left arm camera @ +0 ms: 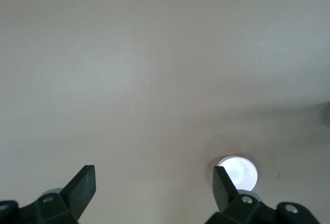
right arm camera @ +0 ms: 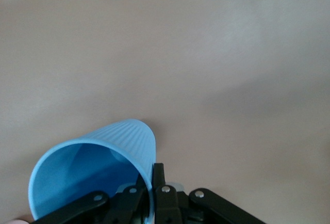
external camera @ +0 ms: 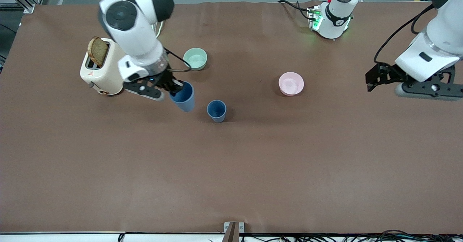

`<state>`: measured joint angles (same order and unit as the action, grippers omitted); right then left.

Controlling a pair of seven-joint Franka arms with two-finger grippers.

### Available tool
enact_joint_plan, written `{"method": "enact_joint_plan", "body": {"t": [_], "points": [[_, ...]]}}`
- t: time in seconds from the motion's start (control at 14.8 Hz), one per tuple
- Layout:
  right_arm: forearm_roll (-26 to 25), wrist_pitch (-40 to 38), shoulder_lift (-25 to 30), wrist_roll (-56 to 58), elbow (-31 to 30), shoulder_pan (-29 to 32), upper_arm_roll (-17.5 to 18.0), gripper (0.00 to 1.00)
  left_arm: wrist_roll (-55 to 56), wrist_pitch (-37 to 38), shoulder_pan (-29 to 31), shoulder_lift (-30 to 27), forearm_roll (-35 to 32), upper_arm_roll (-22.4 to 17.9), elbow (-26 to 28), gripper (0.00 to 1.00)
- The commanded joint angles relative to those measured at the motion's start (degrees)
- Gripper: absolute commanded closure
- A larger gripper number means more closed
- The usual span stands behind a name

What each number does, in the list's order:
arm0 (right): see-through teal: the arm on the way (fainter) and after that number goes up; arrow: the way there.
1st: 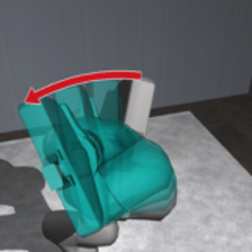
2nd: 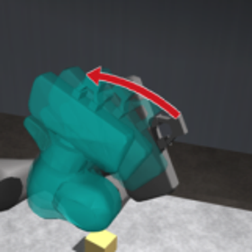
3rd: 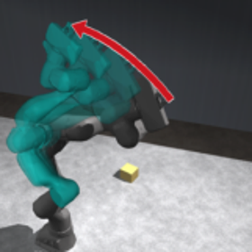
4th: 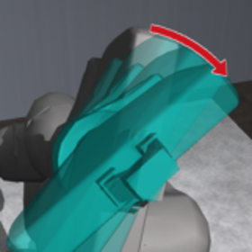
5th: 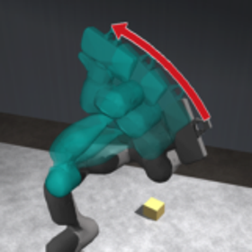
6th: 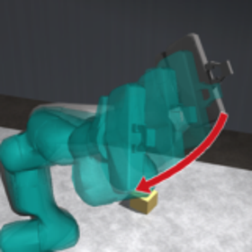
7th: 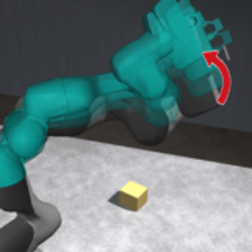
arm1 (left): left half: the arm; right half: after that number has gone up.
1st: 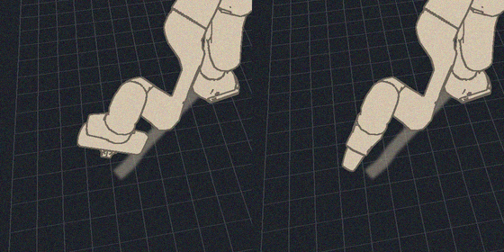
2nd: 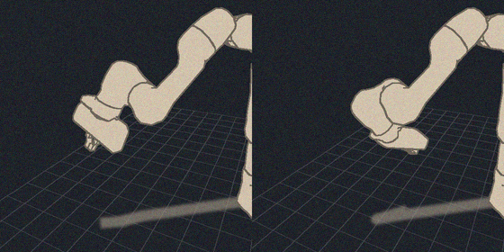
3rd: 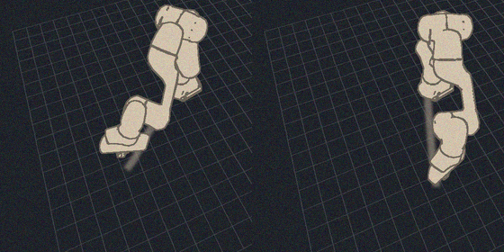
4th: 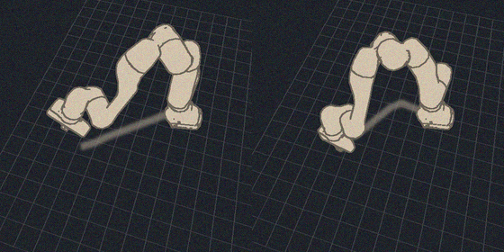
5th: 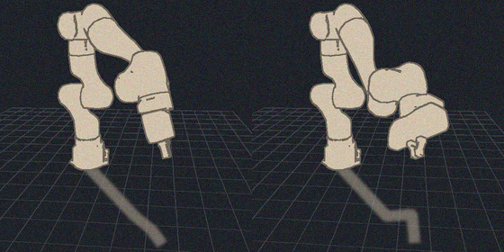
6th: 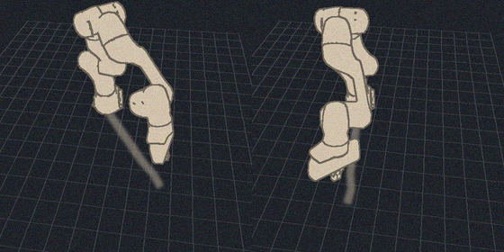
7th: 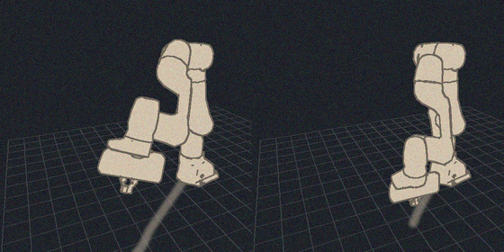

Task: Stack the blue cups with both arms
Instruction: 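Lower the held blue cup into the placed cup and open the right gripper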

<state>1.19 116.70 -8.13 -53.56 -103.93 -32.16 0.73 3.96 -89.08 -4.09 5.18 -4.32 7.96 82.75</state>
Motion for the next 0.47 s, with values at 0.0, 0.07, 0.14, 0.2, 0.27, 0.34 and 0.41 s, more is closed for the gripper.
{"method": "enact_joint_plan", "body": {"t": [0.0, 0.07, 0.14, 0.2, 0.27, 0.34, 0.41], "points": [[0.1, 2.6, -2.7, -3.4, 1.2, -2.6, -0.9, 0.96, -1.8, 1.4, -0.3, -3.9, 2.4, -2.4, 3.4, 0.0], [-0.1, 3.4, -3.4, -3.4, 1.1, -2.6, -0.9, 0.96, -1.7, 1.5, 0.1, -4.5, 2.7, -2.5, 4.2, 0.0], [-0.4, 3.7, -4.1, -3.4, 1.1, -3.3, -0.9, 0.96, -1.8, 1.5, 0.1, -5.2, 2.7, -2.6, 4.8, 0.0], [-0.5, 4.0, -4.9, -3.4, 1.1, -3.9, -0.9, 0.96, -1.8, 1.4, 0.6, -5.7, 2.7, -2.7, 5.4, 0.0], [-0.5, 4.6, -5.5, -3.5, 1.1, -4.5, -0.9, 0.96, -1.8, 1.4, 1.6, -6.0, 2.7, -2.6, 5.3, 0.0], [-0.5, 5.0, -6.0, -3.7, 1.0, -5.1, -0.9, 0.96, -1.7, 1.2, 1.7, -5.7, 2.7, -2.6, 5.0, 0.0], [-0.3, 5.5, -6.8, -4.2, 1.1, -5.3, -0.9, 0.96, -1.7, 0.9, 1.7, -5.4, 2.7, -2.6, 4.7, 0.0]]}}
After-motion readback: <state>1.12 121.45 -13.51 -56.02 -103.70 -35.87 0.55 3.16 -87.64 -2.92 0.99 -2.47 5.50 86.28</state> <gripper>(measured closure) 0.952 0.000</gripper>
